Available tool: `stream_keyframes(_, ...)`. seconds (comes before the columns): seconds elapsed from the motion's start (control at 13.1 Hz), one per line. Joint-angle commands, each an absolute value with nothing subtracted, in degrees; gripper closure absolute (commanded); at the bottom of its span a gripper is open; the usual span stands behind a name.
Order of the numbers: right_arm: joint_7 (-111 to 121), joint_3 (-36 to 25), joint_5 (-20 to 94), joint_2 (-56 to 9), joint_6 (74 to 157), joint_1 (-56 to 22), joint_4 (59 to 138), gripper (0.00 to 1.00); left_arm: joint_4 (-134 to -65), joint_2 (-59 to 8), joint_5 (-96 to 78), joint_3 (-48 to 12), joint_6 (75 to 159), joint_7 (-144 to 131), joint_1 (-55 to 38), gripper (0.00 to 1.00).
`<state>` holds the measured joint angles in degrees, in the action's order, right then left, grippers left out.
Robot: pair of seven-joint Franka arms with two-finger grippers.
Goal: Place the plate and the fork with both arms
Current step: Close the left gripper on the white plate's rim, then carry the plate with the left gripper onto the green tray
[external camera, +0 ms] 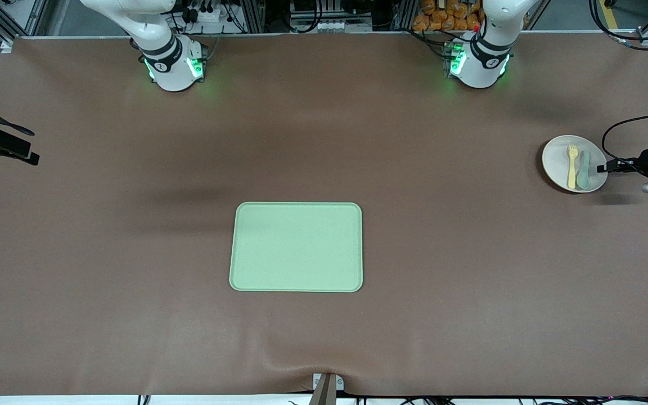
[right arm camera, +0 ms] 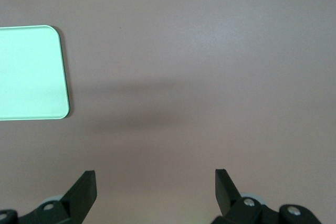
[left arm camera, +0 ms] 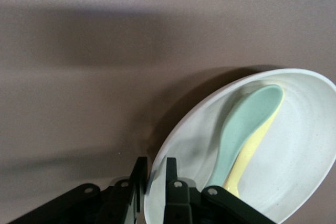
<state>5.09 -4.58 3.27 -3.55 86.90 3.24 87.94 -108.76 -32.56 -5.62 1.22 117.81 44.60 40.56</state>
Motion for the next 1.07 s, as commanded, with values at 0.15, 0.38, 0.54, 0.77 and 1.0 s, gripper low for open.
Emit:
stream_keyframes(0.15,4.5,-4.5,3.3,-3.7,86.8,3.1,87.4,0.0,-108.2,-31.9,-5.1,0.6,117.4,45.5,40.8,0.9)
stream_keyframes(0.38,4.5,-4.5,3.3,-3.7,86.8,3.1,87.4,0.0,-107.3,-31.0,-5.1,-1.1,116.8,45.6,40.7,0.97)
stream_keyframes(0.54,4.5,-4.5,3.3,-3.7,86.7,3.1,87.4,0.0,-105.7,-30.7,-5.1,-2.6,113.9,45.6,40.7,0.97)
stream_keyframes(0.77,4.5,-4.5,3.3,-3.7,86.8,3.1,87.4,0.0,-101.2,-30.7,-4.7,-6.1,108.4,45.2,40.6,1.0)
stream_keyframes(1.0,4.5,-4.5,3.3,-3.7,86.8,3.1,87.4,0.0,-97.6,-30.6,-4.7,-9.7,104.2,42.1,37.7,1.0)
